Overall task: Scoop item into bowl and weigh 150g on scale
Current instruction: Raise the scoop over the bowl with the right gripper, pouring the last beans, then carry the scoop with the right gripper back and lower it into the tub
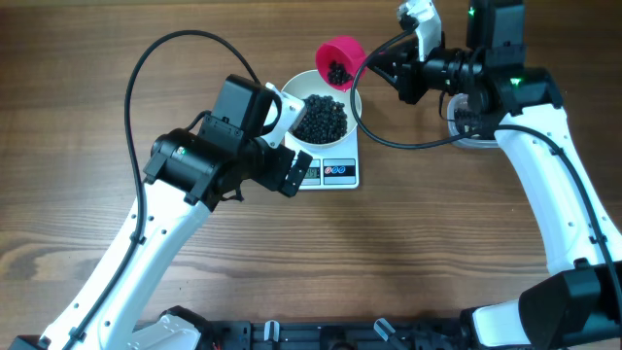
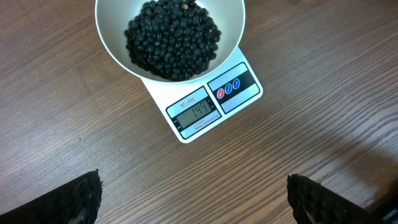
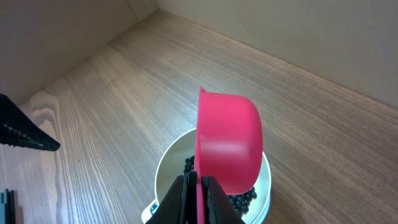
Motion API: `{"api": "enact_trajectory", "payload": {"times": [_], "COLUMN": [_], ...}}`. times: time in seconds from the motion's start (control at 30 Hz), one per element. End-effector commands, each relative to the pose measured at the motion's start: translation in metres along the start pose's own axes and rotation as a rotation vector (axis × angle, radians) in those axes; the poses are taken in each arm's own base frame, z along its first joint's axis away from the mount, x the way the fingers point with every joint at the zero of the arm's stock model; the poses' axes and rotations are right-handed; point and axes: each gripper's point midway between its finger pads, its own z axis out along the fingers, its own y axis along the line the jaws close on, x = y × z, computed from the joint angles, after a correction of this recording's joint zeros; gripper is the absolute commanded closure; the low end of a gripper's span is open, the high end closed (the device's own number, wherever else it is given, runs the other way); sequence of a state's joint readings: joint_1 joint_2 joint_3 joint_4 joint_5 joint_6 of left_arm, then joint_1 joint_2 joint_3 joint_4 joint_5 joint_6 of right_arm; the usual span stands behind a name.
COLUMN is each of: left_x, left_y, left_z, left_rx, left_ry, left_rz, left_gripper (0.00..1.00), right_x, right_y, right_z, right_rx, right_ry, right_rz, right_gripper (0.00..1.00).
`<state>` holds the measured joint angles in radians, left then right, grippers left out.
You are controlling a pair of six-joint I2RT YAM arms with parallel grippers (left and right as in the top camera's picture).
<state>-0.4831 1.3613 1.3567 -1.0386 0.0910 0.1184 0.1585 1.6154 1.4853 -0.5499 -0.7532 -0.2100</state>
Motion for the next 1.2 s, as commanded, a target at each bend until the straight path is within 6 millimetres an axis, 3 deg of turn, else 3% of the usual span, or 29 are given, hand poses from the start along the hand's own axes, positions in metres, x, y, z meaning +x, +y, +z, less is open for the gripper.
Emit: {"api": "enact_trajectory", "payload": {"times": [0.0,0.23,0.3,0.37,0.5,0.57,0.63,0.73,0.77,0.8,0.87,1.17], "left_x": [0.0,0.0,0.0,0.0,0.0,0.0,0.0,0.0,0.0,0.0,0.0,0.0], "left_y": [0.002,0.002,0.002,0.002,0.002,0.002,0.002,0.002,0.002,0.002,0.002,0.002], "left_z": [-0.001,-0.001,-0.001,-0.001,-0.001,-0.001,-0.001,-0.001,-0.001,-0.001,-0.001,-0.001], "left_rx": [-0.008,-0.008,-0.008,-0.008,-0.008,-0.008,-0.008,-0.008,-0.008,-0.008,-0.008,-0.008], "left_ry": [-0.005,-0.005,-0.005,-0.005,-0.005,-0.005,-0.005,-0.005,-0.005,-0.005,-0.005,-0.005], "left_rz": [-0.005,-0.005,-0.005,-0.004,-0.004,-0.004,-0.004,-0.004,-0.004,-0.005,-0.004,-0.004], "left_gripper": [0.0,0.0,0.0,0.0,0.0,0.0,0.0,0.0,0.0,0.0,0.0,0.0], "right_x": [-0.008,-0.009,-0.007,-0.003,-0.003,-0.003,-0.001,-0.001,-0.001,-0.002,0.002,0.001], "right_y": [0.003,0.006,0.029,0.01,0.006,0.027,0.006,0.005,0.009,0.036,0.014,0.015], "right_z": [-0.007,-0.006,-0.008,-0.006,-0.006,-0.008,-0.006,-0.006,-0.006,-0.009,-0.005,-0.005], "right_rx": [0.013,-0.001,-0.129,-0.022,0.001,-0.118,-0.001,0.003,-0.019,-0.174,-0.051,-0.056], "right_ry": [-0.019,-0.021,-0.036,-0.002,0.0,-0.019,0.005,0.006,0.003,-0.033,0.009,0.005], "right_rz": [-0.018,-0.02,-0.159,-0.066,-0.059,-0.172,-0.068,-0.067,-0.073,-0.225,-0.104,-0.095], "right_gripper": [0.96,0.96,0.96,0.96,0.96,0.96,0.96,0.96,0.96,0.96,0.96,0.96]}}
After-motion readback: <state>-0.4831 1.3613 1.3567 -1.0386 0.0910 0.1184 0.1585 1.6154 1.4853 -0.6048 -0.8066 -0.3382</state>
